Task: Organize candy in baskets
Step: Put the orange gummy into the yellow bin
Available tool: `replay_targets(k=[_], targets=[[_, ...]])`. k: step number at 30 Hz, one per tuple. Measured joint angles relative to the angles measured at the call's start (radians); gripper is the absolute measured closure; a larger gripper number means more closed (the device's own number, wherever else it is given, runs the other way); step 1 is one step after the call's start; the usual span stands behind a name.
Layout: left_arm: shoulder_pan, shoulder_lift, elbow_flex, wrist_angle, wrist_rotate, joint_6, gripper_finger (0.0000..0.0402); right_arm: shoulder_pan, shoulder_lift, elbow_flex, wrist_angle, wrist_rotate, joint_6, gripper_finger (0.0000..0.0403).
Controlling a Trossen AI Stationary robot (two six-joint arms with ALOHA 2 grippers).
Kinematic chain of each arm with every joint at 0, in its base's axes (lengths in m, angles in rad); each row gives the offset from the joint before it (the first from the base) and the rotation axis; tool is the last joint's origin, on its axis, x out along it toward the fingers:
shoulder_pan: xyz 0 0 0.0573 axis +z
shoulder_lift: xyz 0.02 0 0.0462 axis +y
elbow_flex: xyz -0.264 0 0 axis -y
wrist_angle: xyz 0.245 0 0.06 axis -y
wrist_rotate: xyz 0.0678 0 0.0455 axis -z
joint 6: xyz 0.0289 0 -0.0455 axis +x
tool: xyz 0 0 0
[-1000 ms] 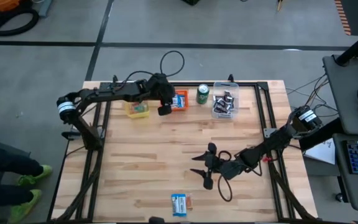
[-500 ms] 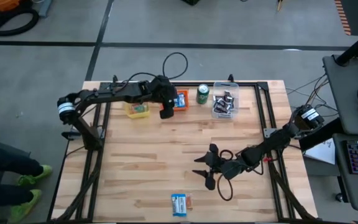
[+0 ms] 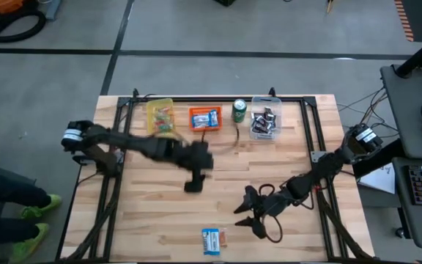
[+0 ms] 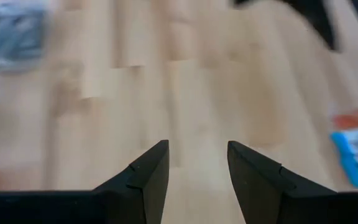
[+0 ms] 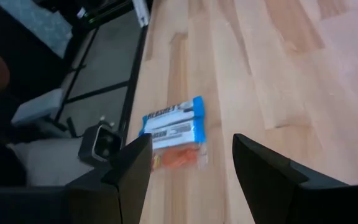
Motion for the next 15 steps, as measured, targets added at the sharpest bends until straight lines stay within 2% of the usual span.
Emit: replay_targets(k=[7, 15], targets=[[-0.287, 0.053, -0.001, 0.073, -0.165, -0.033, 0.0255, 0.049, 0.0, 0.001, -0.005, 0.098, -0.084, 0.0193], [-0.459, 0.113, -0.002, 0.145, -0.363, -0.156, 0.0255, 0.073, 0.05, 0.002, 0.068, 0.176, -0.209, 0.0193]])
